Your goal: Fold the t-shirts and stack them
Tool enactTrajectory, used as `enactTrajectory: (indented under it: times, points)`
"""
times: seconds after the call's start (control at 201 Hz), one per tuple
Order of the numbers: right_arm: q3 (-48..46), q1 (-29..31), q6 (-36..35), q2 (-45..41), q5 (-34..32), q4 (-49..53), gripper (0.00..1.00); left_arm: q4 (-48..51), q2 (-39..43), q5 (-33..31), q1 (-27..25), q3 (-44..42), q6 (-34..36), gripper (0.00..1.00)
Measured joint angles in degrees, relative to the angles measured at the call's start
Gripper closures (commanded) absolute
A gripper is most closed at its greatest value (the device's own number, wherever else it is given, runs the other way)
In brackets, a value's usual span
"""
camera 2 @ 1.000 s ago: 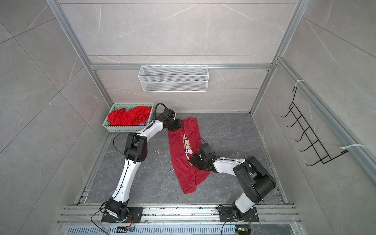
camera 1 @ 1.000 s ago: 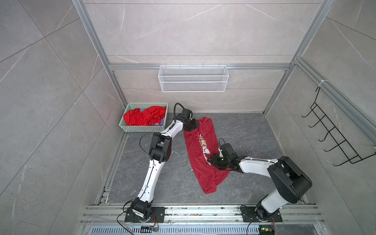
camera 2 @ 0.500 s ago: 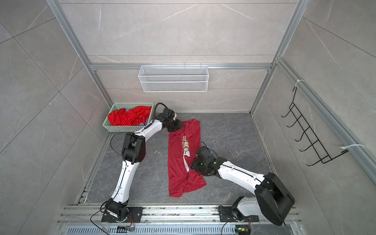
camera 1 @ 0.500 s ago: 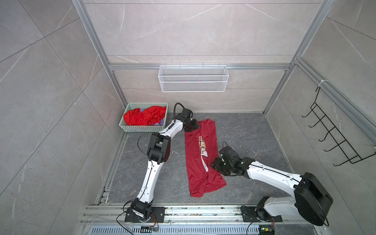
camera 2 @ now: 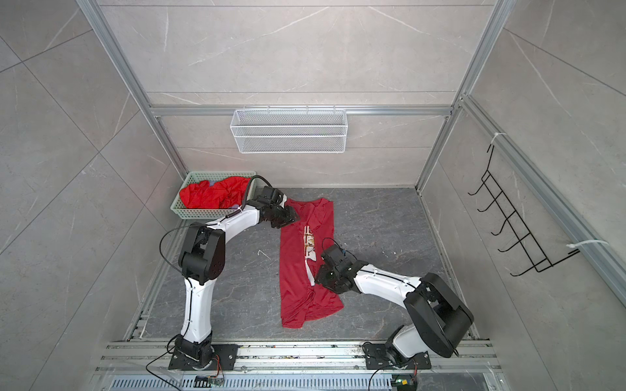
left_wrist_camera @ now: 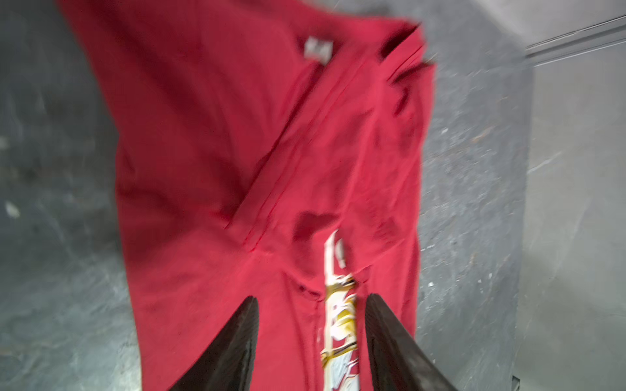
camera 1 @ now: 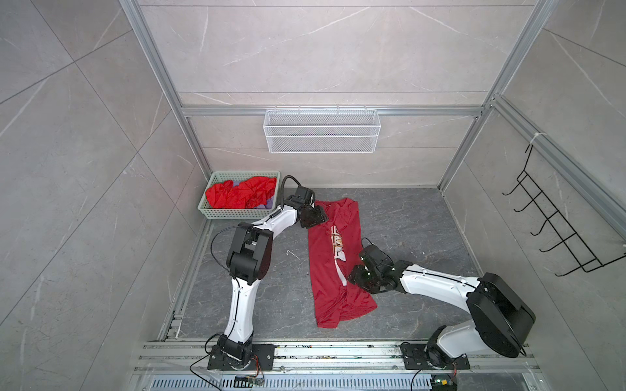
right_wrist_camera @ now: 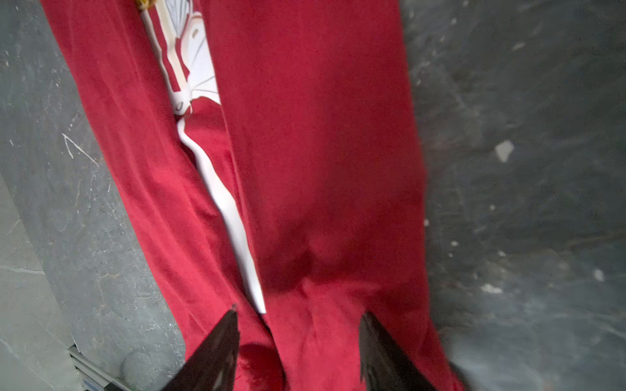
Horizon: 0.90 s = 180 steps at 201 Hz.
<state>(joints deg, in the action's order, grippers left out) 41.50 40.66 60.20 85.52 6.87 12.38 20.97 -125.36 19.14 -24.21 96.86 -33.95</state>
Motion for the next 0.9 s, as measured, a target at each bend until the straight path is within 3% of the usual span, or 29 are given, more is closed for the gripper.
enactTrajectory:
  times: [0.269,0.672,0.896]
  points:
    - [-1.68,0.0,1.64,1.18,-0.48,-4.02,0.41,-2.38,-5.64,0.33,-0.46,2.16,-3.04,0.46]
    - [1.09,-6.12,3.08,7.15,-0.9,-12.87,0.4,-1.73,-17.42,-0.72,-0.57,20.63,-5.11,0.46]
    - [0.94,-8.24,3.06,7.1,-0.79,-12.96,0.4,-1.6,-17.84,-2.36,-0.63,21.33,-6.56,0.46]
